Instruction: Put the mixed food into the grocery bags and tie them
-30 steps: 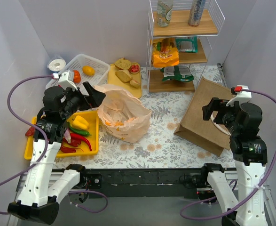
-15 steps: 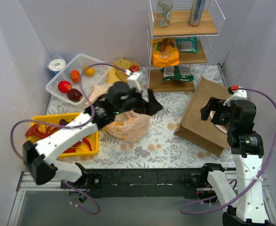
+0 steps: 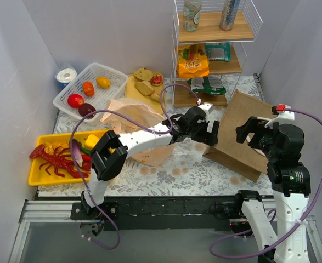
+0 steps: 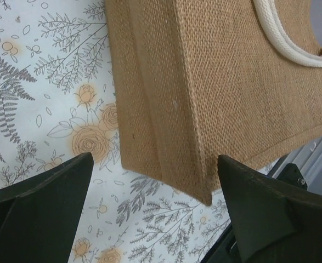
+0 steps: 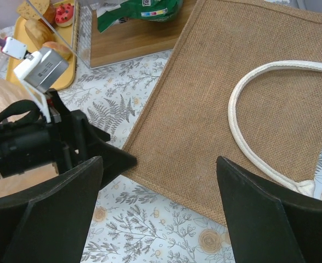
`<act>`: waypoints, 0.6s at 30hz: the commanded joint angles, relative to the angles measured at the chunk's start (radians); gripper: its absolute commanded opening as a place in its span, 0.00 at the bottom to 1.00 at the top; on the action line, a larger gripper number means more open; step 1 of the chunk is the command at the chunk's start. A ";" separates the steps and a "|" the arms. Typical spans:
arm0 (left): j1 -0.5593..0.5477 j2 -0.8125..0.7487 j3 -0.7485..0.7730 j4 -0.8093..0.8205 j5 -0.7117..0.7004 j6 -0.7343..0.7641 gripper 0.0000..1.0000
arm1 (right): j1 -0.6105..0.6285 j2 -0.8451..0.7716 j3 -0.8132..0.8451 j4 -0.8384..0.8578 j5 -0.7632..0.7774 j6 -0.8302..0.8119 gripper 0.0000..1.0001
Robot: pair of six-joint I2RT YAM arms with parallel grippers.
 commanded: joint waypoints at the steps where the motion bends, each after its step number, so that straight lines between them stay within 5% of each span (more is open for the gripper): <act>1: 0.000 0.021 0.100 0.036 -0.006 0.024 0.91 | -0.001 -0.019 -0.012 0.017 -0.005 0.003 0.90; 5: 0.000 0.073 0.112 0.061 0.026 0.012 0.71 | -0.001 -0.039 -0.051 0.024 0.007 -0.005 0.91; 10: -0.001 0.062 0.066 0.105 0.071 -0.002 0.07 | -0.001 -0.016 -0.062 0.024 0.003 -0.016 0.91; 18: 0.000 -0.250 -0.283 0.127 -0.137 -0.011 0.00 | -0.001 0.042 -0.104 -0.002 -0.112 -0.025 0.90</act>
